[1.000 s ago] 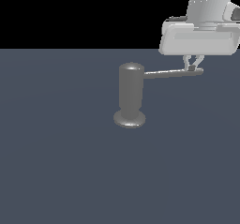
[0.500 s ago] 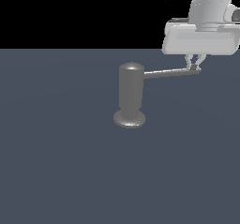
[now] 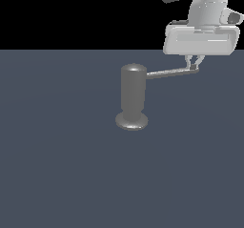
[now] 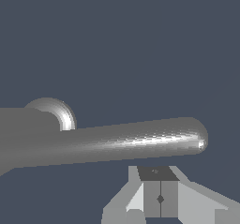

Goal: Turn on the faucet by rotating a designated handle.

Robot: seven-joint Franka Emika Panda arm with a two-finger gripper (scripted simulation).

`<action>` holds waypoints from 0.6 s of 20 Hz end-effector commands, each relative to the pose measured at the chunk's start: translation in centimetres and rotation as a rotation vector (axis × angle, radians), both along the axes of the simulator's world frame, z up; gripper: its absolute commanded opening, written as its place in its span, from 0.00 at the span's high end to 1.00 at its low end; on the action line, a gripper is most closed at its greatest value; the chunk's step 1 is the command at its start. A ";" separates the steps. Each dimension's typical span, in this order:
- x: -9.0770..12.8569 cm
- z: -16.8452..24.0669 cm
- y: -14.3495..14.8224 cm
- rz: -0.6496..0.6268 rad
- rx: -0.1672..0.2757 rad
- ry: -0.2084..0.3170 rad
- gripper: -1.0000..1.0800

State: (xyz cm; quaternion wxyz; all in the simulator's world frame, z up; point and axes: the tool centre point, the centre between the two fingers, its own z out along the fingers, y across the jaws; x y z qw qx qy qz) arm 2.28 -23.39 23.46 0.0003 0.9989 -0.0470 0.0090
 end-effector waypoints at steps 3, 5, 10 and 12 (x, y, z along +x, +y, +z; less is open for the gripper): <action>1.7 -0.5 0.6 0.007 0.002 0.002 1.00; 2.2 -0.6 0.6 0.006 0.002 0.003 1.00; 3.6 -0.7 0.5 0.003 0.002 0.005 1.00; 4.1 -0.7 0.5 0.002 0.002 0.006 1.00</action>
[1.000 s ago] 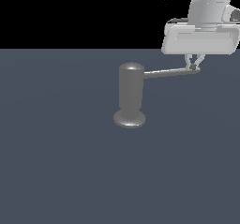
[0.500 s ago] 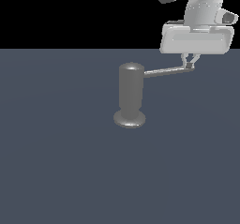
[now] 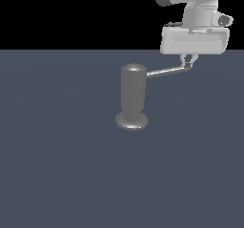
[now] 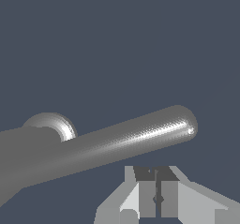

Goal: Turn on the faucet by rotating a designated handle.

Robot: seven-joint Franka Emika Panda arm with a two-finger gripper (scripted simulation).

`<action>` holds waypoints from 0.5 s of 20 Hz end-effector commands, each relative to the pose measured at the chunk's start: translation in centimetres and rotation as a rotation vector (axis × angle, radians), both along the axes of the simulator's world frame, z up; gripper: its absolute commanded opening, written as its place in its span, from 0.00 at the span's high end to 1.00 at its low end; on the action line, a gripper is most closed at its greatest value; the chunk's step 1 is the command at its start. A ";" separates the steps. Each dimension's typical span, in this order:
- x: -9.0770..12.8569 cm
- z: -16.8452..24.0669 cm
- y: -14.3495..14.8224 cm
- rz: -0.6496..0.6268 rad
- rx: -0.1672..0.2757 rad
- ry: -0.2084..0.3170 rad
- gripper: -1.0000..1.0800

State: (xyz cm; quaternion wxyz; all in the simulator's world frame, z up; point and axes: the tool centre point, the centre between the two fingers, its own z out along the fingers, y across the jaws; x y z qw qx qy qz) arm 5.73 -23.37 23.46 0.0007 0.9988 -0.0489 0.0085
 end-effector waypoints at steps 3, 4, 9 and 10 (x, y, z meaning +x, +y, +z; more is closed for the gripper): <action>1.4 -0.8 0.5 0.005 0.002 0.006 1.00; 1.7 -0.8 0.4 0.004 0.002 0.007 1.00; 2.9 -0.9 0.4 0.002 0.002 0.009 1.00; 3.1 -0.9 0.4 0.002 0.002 0.009 1.00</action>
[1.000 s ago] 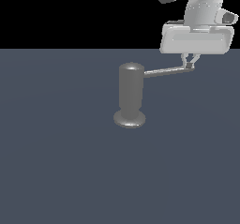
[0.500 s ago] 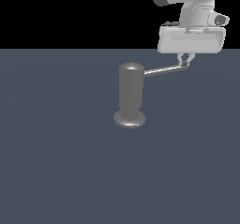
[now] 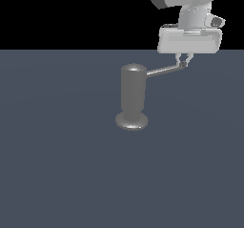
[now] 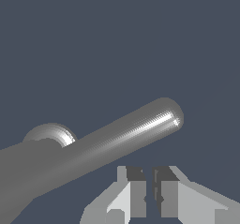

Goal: Turn on the faucet by rotating a designated handle.

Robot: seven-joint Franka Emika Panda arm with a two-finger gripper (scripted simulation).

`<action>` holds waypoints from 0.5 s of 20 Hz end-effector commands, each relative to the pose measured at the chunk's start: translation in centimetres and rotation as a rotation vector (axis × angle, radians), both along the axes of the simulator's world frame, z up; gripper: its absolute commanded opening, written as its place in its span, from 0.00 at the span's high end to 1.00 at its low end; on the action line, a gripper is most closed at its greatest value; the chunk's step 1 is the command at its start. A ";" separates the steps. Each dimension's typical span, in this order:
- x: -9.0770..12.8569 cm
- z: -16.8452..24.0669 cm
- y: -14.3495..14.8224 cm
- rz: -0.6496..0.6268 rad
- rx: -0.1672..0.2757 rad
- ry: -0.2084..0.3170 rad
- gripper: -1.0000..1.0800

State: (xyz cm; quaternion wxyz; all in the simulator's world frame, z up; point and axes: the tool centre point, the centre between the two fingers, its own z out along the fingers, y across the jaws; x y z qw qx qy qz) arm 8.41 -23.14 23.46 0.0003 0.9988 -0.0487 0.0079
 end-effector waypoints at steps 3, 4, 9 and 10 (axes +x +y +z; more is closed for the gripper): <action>1.2 -1.0 0.1 -0.001 0.001 0.009 1.00; 1.4 -1.0 0.1 -0.001 0.001 0.009 1.00; 2.5 -1.1 0.1 -0.003 0.001 0.011 1.00; 2.7 -1.1 0.1 -0.003 0.001 0.011 1.00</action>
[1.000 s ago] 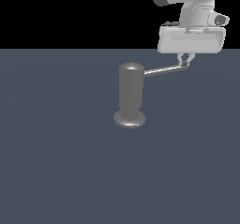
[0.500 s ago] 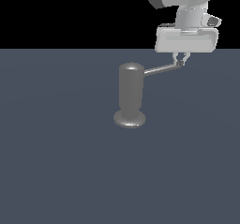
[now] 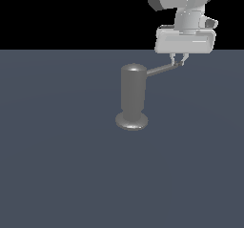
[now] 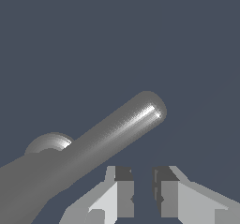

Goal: Turn on the faucet by rotating a designated handle.

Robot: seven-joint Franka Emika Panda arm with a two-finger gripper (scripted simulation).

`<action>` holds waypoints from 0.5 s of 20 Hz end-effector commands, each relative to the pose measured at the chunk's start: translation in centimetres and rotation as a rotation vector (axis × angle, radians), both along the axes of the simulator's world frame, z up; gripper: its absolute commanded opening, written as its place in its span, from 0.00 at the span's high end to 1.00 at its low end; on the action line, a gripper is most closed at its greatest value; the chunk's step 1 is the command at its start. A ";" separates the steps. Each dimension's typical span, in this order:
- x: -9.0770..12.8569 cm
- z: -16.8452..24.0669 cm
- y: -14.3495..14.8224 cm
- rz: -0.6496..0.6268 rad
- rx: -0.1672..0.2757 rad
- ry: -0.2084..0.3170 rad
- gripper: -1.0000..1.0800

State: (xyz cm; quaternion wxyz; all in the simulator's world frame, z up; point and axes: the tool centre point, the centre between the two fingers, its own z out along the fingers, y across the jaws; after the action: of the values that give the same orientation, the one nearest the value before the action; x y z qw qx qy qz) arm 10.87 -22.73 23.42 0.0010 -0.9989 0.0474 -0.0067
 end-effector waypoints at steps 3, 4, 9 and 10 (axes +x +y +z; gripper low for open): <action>0.9 -1.2 -0.4 -0.008 -0.001 0.010 1.00; 1.1 -1.2 -0.4 -0.008 -0.001 0.010 1.00; 2.1 -1.3 -0.4 -0.010 -0.001 0.012 1.00; 2.3 -1.3 -0.4 -0.010 -0.001 0.012 1.00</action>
State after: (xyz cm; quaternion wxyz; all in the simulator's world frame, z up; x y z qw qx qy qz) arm 13.11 -22.48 23.12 0.0015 -0.9989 0.0471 -0.0054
